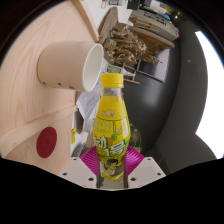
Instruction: Pour water
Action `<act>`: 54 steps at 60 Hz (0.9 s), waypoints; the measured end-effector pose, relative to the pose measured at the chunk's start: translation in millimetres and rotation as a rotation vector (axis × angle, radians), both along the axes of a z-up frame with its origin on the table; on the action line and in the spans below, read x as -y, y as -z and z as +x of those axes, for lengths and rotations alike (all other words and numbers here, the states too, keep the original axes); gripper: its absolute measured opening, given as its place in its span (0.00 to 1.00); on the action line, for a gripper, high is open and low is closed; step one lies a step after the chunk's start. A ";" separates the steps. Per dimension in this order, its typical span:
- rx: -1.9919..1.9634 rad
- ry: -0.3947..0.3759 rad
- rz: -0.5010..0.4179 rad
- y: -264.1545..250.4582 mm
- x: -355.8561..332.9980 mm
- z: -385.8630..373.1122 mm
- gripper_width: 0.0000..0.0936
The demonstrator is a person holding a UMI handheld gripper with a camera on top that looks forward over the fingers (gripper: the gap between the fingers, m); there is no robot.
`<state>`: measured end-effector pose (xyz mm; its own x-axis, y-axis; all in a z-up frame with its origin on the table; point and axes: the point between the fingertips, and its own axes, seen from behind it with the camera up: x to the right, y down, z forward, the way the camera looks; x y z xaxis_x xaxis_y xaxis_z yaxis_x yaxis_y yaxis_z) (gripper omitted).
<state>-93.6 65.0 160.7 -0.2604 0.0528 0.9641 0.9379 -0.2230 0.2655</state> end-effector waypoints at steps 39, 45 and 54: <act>-1.619 0.199 -0.085 44.2 12.8 8.1 0.33; -1.734 0.221 -0.095 66.8 9.9 12.4 0.33; -1.793 0.244 -0.117 97.6 8.5 18.1 0.34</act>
